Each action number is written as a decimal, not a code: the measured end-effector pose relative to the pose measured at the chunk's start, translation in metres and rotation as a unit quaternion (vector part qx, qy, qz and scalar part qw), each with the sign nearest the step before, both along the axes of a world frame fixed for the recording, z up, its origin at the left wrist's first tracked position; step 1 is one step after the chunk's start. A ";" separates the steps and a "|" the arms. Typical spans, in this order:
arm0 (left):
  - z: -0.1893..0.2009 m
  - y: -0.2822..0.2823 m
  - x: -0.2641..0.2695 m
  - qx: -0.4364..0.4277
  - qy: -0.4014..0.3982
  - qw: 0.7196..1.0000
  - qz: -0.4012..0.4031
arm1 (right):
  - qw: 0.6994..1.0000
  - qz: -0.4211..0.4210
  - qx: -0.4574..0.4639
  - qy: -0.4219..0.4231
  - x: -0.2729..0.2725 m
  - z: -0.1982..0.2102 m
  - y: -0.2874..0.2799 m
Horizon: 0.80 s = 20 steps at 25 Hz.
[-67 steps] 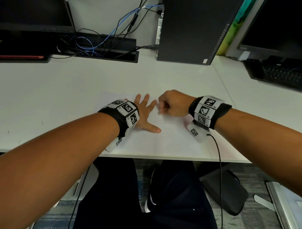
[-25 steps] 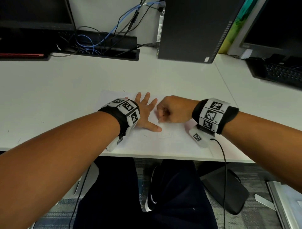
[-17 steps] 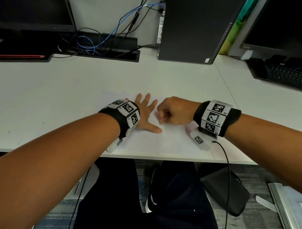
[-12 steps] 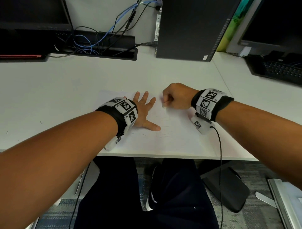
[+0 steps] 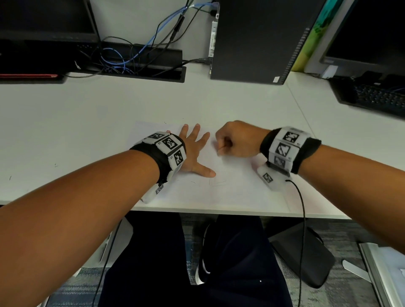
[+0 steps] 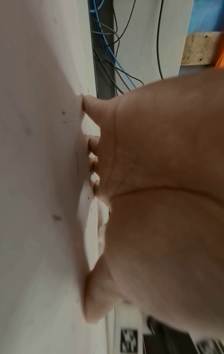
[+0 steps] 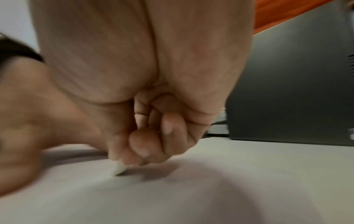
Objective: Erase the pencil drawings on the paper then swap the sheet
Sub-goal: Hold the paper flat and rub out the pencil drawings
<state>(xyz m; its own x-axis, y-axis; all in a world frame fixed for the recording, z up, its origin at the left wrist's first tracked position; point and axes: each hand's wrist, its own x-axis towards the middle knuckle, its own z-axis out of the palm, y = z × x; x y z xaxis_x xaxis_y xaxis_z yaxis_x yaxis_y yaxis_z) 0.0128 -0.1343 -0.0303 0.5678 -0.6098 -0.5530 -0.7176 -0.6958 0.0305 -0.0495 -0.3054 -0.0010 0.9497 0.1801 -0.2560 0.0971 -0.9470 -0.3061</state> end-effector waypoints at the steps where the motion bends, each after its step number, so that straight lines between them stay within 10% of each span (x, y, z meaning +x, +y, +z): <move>1: 0.000 0.001 0.000 -0.001 -0.001 1.000 -0.002 | 0.999 0.026 0.008 0.023 -0.008 -0.004 0.008; 20: 0.008 -0.018 -0.005 -0.009 0.012 1.000 -0.027 | 0.999 -0.014 0.032 0.020 -0.012 -0.008 0.004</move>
